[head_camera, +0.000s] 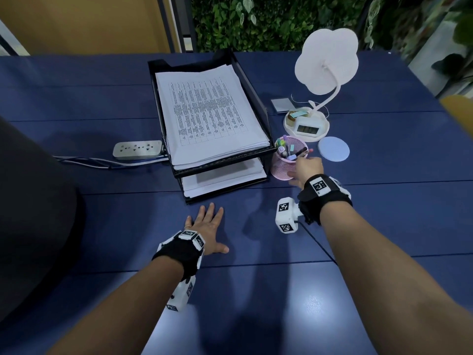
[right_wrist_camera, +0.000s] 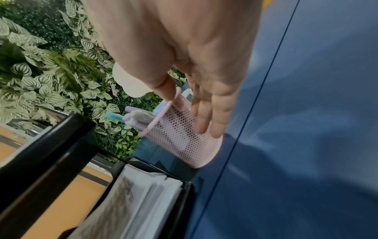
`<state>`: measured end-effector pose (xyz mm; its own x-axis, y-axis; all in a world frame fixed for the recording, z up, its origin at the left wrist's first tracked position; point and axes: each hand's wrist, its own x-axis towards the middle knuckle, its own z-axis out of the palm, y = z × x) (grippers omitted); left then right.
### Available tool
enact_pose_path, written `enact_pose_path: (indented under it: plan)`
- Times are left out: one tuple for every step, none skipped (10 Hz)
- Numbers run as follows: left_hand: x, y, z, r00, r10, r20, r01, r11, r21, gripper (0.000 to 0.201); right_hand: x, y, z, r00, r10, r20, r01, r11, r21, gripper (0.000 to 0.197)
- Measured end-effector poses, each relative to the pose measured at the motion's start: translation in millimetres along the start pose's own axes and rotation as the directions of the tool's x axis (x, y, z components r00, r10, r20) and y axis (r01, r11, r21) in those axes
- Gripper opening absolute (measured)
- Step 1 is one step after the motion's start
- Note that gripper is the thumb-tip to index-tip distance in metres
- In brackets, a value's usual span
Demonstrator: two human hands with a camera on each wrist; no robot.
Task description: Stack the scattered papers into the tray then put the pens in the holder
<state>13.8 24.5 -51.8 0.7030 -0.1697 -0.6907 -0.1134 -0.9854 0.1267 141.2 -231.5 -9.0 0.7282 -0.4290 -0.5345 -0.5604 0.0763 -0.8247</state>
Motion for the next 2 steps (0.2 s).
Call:
enact_pose_path:
  plan:
    - [-3,5,-8,1.000,-0.025,0.006,0.025,0.998,0.052,0.111,-22,7,-7,0.995,-0.079,-0.054,0.059,0.949,-0.309,0.039]
    - [-8,14,-24,0.999,-0.039,-0.013,0.040,0.995,0.096,0.101,-37,16,-20,0.994,-0.092,0.054,0.105,0.752,-0.651,0.030]
